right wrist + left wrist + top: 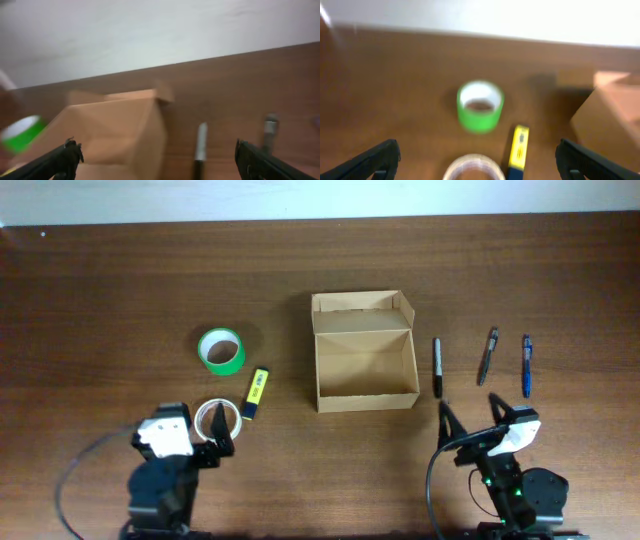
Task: Pack container
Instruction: 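Move the left gripper over the green tape roll and lower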
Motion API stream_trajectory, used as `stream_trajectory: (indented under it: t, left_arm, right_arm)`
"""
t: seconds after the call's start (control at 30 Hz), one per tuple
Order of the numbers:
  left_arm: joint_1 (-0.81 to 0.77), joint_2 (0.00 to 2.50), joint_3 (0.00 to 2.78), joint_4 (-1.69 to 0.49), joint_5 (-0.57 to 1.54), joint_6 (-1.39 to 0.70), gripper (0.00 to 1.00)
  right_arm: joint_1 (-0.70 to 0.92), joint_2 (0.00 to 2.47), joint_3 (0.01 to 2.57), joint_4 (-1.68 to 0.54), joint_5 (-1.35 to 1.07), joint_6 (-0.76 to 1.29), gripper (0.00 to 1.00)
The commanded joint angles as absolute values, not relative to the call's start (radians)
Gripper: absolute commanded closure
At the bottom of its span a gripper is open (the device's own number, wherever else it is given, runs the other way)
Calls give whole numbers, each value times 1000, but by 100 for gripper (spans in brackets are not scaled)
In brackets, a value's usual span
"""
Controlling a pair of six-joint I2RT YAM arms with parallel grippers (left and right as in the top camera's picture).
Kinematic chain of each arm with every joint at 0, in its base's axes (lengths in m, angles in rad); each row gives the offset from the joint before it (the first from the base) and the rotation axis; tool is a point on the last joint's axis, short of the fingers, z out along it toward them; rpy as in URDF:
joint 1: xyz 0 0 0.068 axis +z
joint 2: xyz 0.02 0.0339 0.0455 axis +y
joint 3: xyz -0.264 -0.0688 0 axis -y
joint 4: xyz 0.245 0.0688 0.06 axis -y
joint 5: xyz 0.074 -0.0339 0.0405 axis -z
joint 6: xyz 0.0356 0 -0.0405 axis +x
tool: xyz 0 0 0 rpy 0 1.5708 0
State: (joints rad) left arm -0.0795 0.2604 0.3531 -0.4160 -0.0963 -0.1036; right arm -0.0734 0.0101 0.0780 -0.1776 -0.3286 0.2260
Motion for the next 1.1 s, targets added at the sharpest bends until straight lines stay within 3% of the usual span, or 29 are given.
stream_trajectory:
  t: [0.0, 0.37, 0.6, 0.87, 1.07]
  left_arm:
    - [-84, 382, 502, -412, -50, -25, 0]
    - [-192, 833, 1052, -520, 6, -25, 0]
    - [-266, 936, 1193, -533, 44, 27, 0]
    - [-273, 1088, 1363, -685, -1, 52, 0]
    - [-273, 1241, 1597, -818, -101, 84, 1]
  right_arm:
    - [-79, 9, 167, -175, -522, 252, 1]
    - [-79, 9, 479, -87, -624, 252, 1]
    - [-79, 57, 568, -41, -623, 253, 1]
    - [-79, 434, 783, -72, -754, 250, 1]
    - [-80, 802, 1114, -325, -805, 239, 1]
